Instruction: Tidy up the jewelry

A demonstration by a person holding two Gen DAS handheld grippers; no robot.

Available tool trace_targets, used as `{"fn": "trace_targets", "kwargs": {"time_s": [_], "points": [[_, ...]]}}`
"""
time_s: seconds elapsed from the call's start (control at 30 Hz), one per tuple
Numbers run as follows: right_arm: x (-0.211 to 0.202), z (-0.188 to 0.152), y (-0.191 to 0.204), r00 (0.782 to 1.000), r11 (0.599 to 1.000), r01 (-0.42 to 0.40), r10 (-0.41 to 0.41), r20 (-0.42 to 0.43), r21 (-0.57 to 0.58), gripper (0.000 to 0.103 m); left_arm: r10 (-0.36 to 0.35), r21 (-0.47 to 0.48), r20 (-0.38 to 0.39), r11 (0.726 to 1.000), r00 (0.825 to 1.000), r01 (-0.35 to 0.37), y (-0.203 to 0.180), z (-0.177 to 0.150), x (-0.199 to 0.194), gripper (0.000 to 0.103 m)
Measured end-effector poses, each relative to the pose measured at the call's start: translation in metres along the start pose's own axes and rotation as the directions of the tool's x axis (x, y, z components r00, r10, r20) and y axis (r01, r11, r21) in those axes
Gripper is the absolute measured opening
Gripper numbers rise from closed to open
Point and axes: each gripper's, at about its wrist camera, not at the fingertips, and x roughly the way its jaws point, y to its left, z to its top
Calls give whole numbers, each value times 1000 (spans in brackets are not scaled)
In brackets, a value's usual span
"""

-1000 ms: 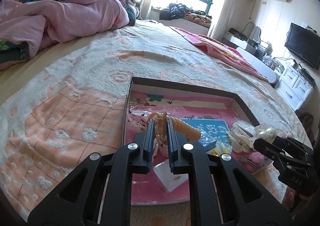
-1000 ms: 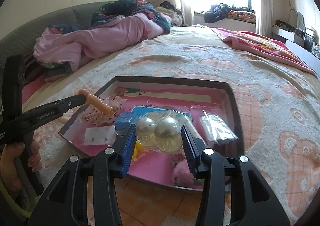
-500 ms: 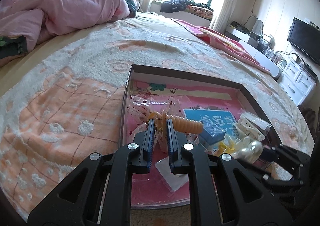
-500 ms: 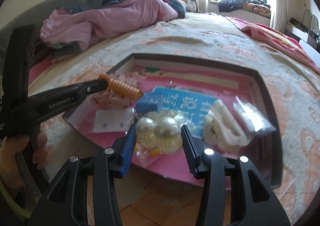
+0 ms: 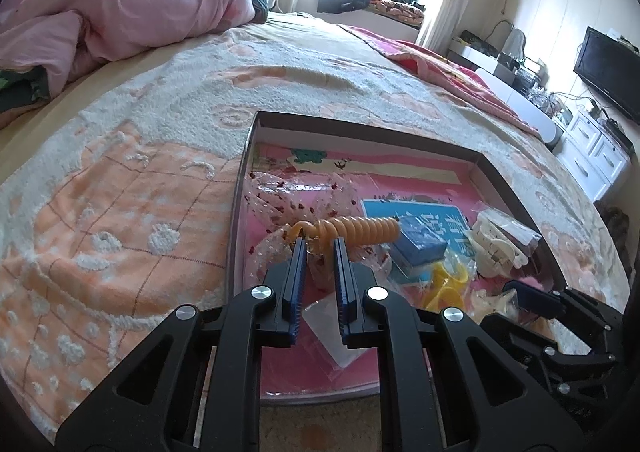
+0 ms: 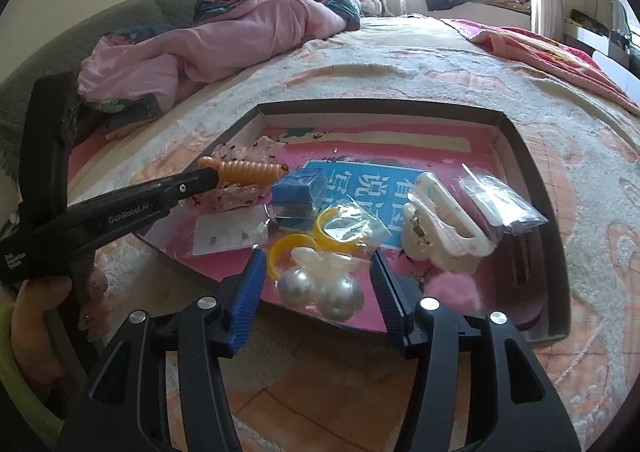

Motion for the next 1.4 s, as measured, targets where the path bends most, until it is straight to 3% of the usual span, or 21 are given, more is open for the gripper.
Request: {"fn": "trace_targets", "kwargs": {"time_s": [0.13, 0.3, 0.57, 0.77, 0.93, 1.4], "points": [[-10, -5, -4, 1000, 1000, -4, 4, 20, 21, 58, -3, 14, 3, 1000, 1000, 3, -5, -2, -6, 30], [-28, -9, -7, 998, 999, 1, -3, 60, 44, 66, 2, 35, 23, 999, 1000, -3, -11, -5, -19, 45], [-66, -14, -10, 985, 998, 38, -45, 167, 49, 88, -5, 53, 76, 999, 997, 1, -17, -9, -49, 66], [-91, -20, -8, 971, 997, 64, -72, 226, 45, 94, -20, 75, 99, 997, 995, 12, -24, -19, -73, 77], [-109, -27, -3, 960, 995, 91, -98, 263, 39, 95, -19, 111, 125, 994, 992, 6, -35, -25, -90, 91], [-139, -54, -4, 933, 987, 141, -159, 323, 81, 96, 38, 111, 187, 992, 982, -59, -38, -53, -120, 92]]}}
